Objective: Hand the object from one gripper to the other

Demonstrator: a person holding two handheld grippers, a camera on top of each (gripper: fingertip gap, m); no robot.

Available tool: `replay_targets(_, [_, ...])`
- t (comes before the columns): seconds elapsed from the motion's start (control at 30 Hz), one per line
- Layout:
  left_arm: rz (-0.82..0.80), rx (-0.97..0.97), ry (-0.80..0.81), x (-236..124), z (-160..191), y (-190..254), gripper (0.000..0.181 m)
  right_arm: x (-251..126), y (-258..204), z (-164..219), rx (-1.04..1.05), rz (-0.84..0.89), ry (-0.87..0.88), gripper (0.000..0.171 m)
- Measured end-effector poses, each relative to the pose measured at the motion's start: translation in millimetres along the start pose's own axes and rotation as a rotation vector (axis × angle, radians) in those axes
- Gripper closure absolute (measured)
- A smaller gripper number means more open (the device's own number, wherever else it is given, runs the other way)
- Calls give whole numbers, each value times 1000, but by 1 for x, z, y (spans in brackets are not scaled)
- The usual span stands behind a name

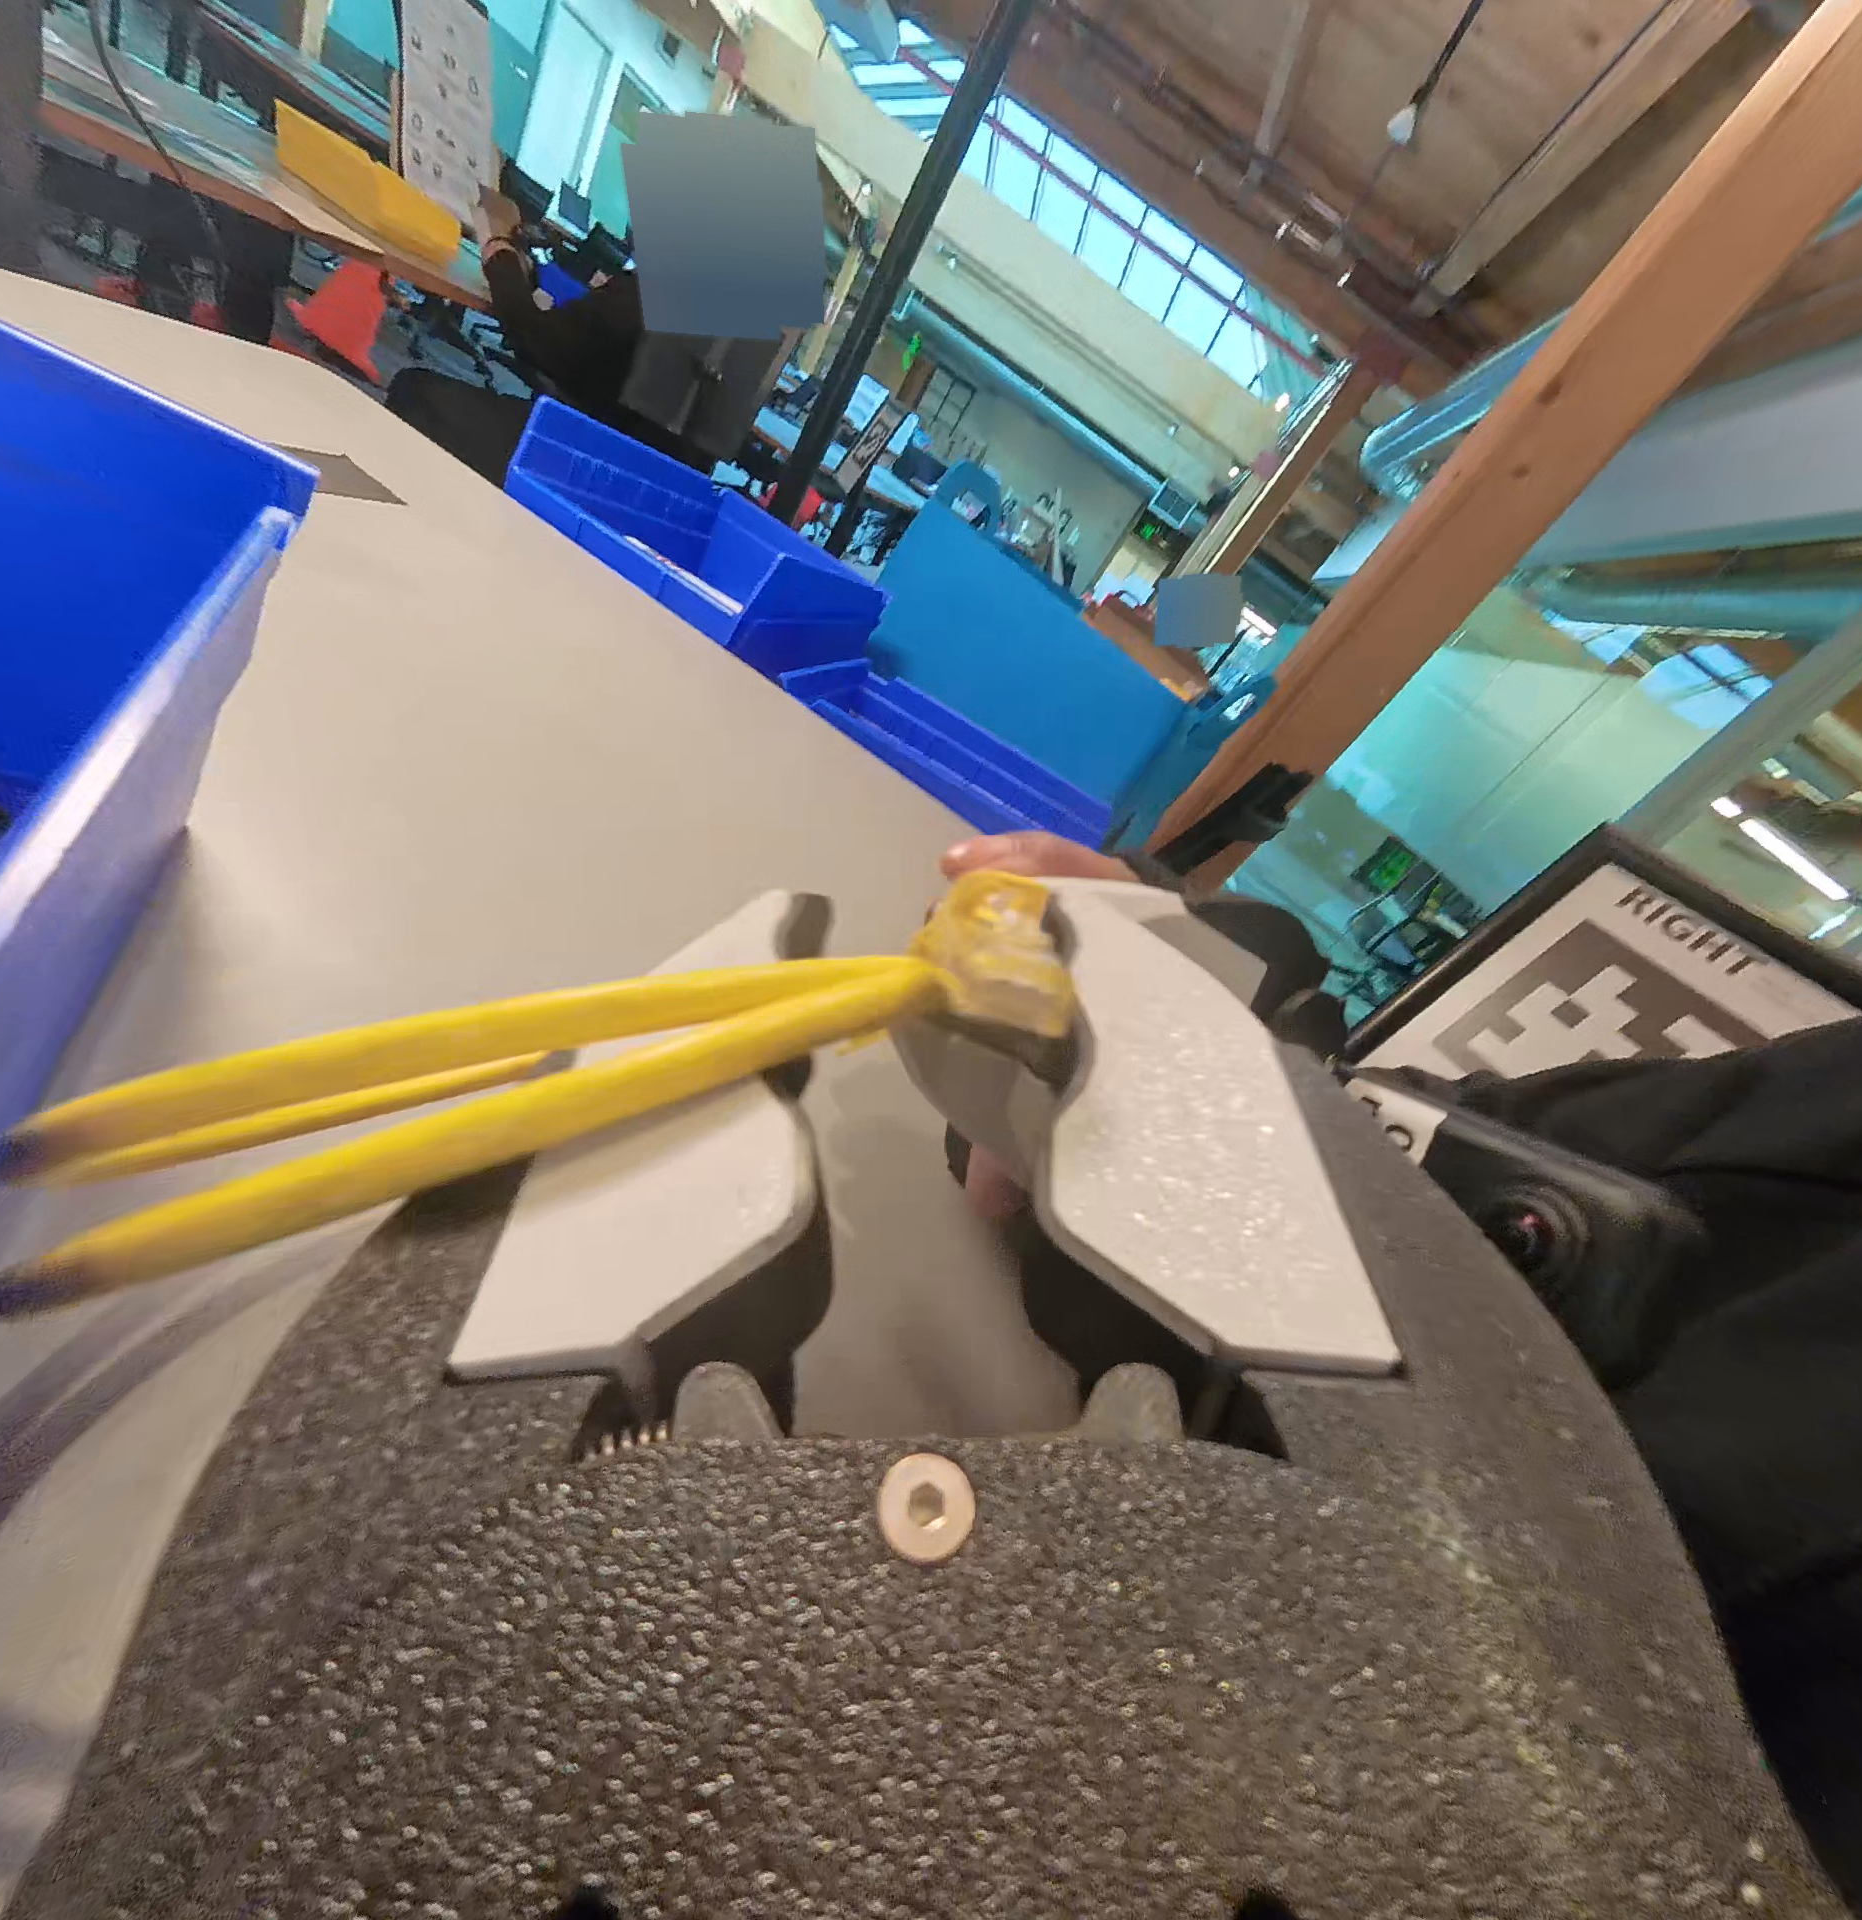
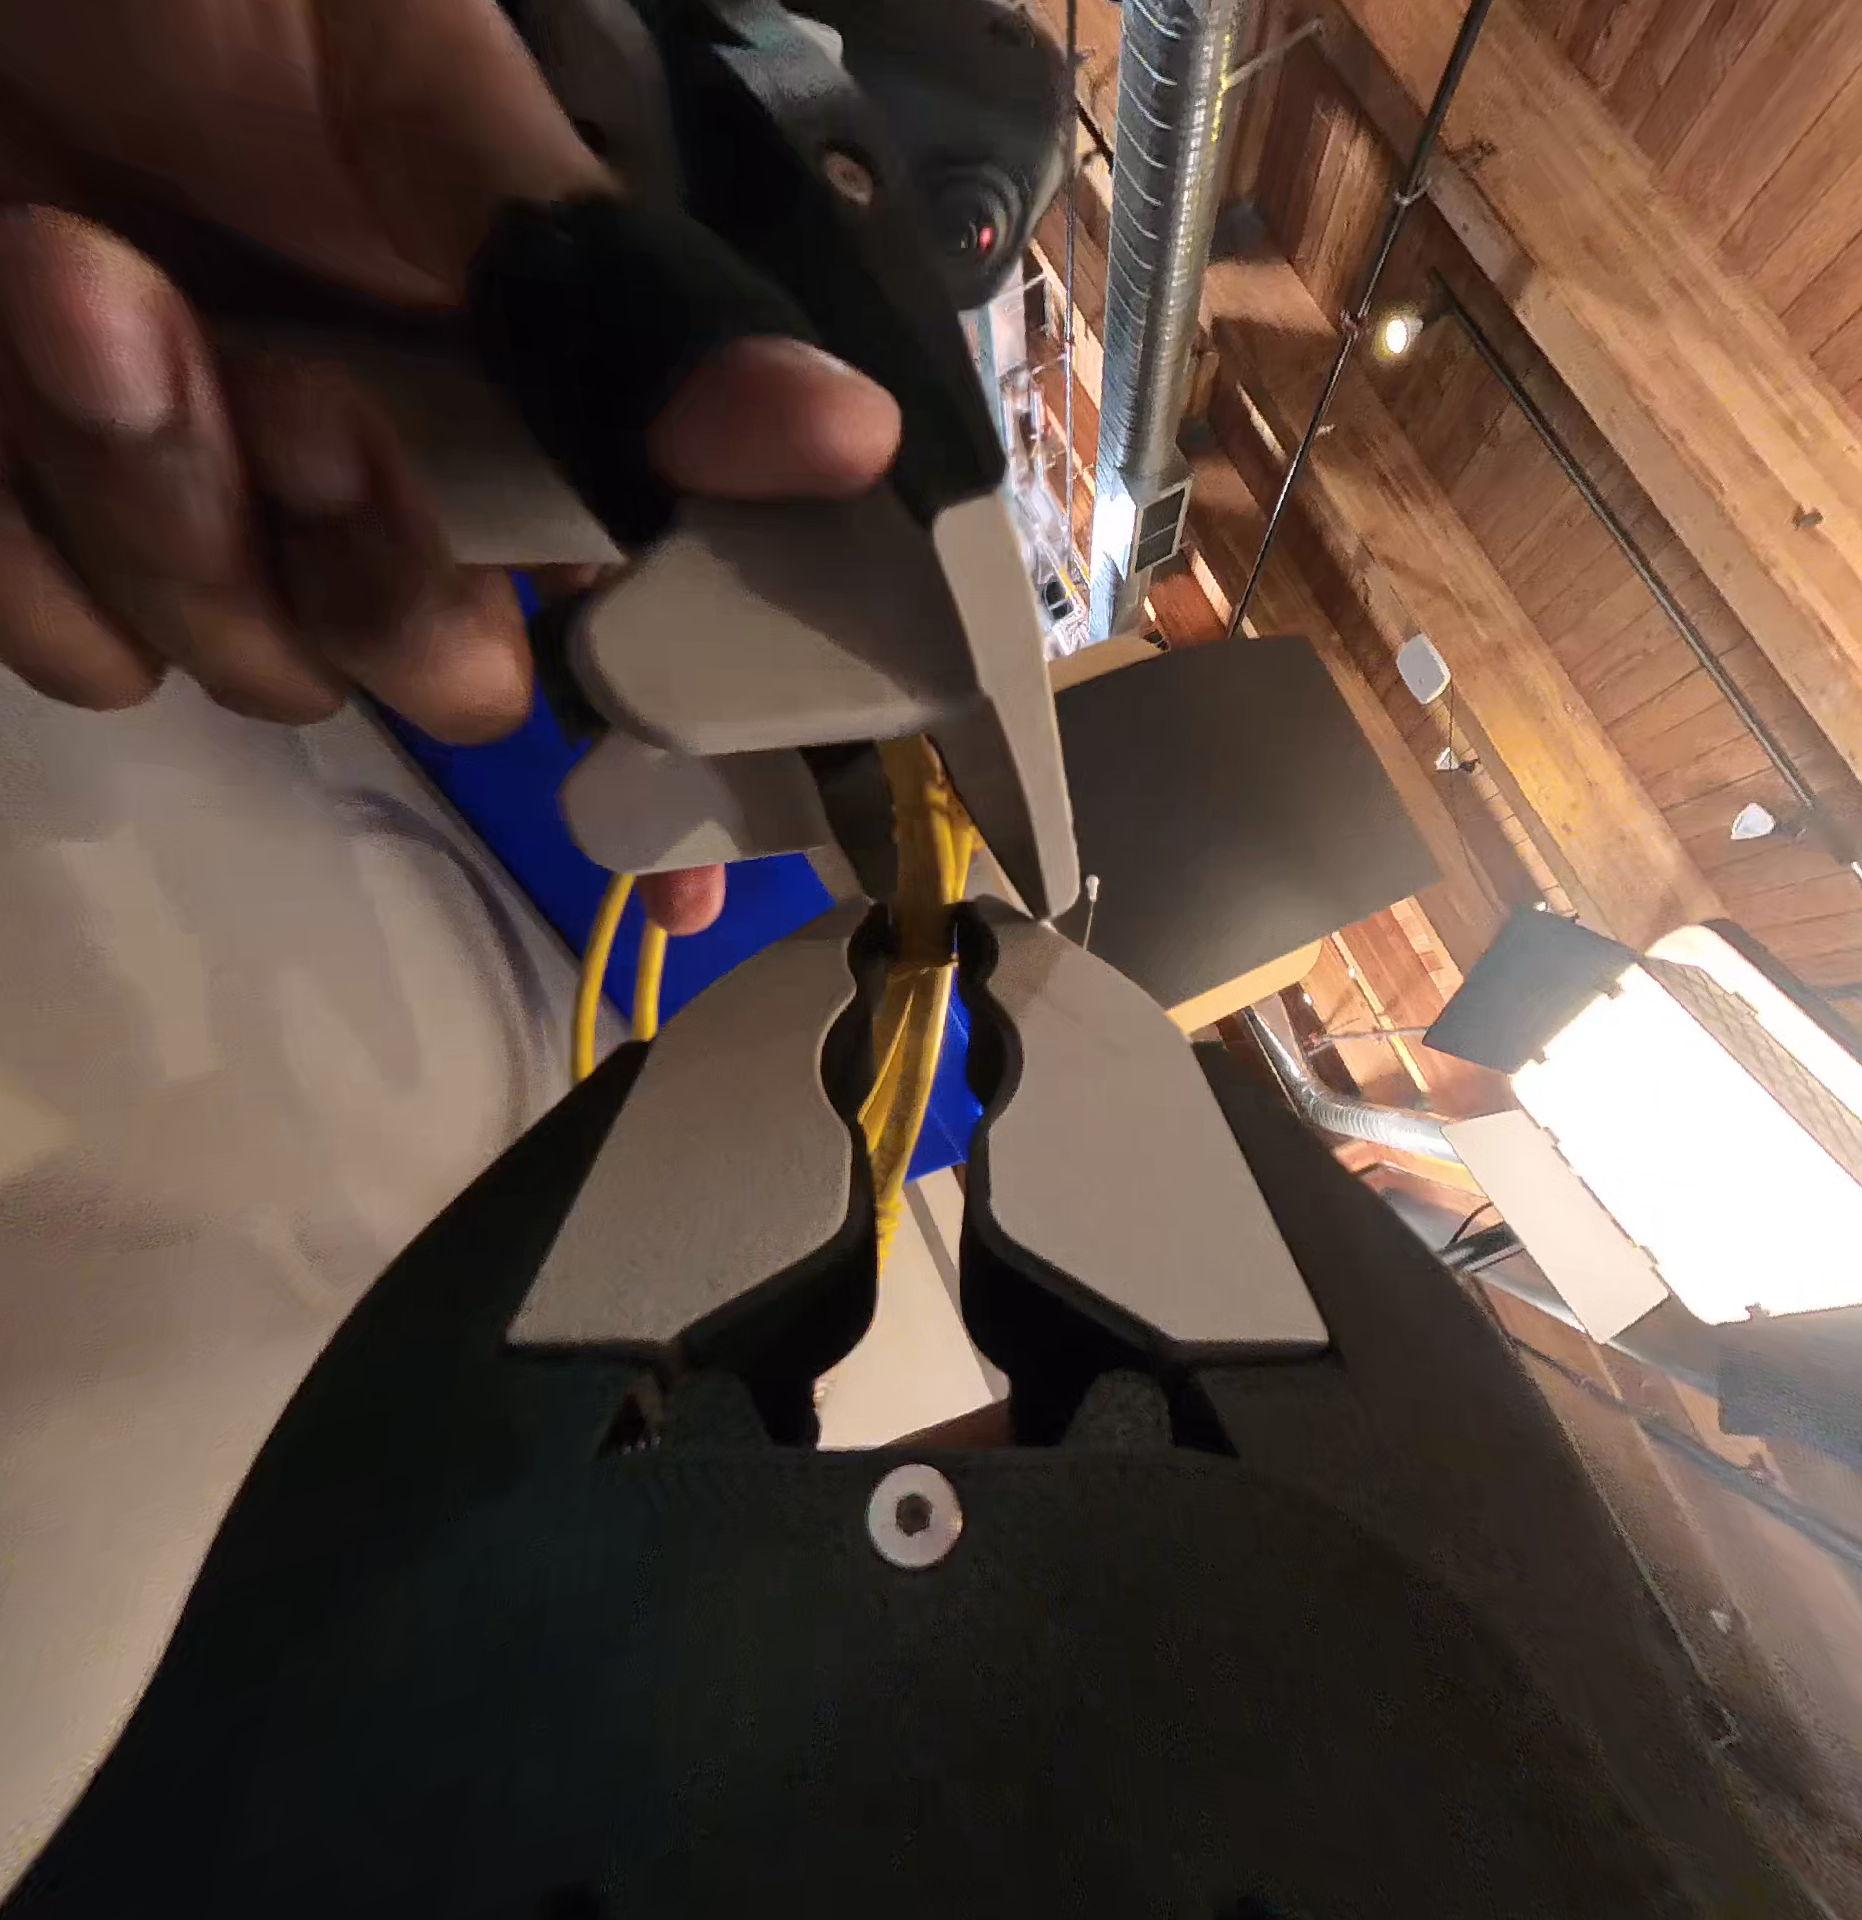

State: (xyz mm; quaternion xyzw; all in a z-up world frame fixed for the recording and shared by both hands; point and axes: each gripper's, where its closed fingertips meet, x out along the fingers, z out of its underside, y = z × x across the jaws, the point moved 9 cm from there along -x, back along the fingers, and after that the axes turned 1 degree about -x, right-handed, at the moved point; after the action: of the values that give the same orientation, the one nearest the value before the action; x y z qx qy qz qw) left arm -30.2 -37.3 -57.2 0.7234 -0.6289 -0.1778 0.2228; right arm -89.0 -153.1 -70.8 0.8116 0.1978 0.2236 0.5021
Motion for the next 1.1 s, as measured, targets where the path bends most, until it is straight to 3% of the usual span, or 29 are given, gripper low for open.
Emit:
replay_targets(0.03, [20, -11, 12, -2, -1, 0, 152, -1, -2, -1, -14, -2, 11, 159])
replay_targets(0.23, [21, 154, 6, -7, -5, 5, 166, -13, -3, -3, 36, -126, 136, 152])
replay_targets(0.43, [49, 468, -51, -11, -7, 18, 169, -22, 26, 27, 490, -353, 172, 145])
replay_targets(0.53, [201, 670, -132, -13, 1, 32, 169, -21, 33, 53, 773, -549, 116, 146])
replay_targets(0.63, [476, 824, -250, -21, 19, 50, 169, -14, 31, 69, 1003, -672, 48, 142])
replay_targets(0.77, [790, 778, -305, -27, 37, 70, 170, 2, 23, 59, 1235, -835, 53, 129])
replay_targets(0.93, [999, 706, -367, -32, 51, 79, 169, 20, -3, 30, 1394, -1174, 49, 124])
replay_targets(1.03, [1078, 682, -384, -34, 55, 82, 169, 26, -19, 13, 1413, -1310, 9, 125])
replay_targets(1.1, [1103, 675, -387, -35, 56, 83, 169, 30, -24, 9, 1404, -1317, -30, 140])
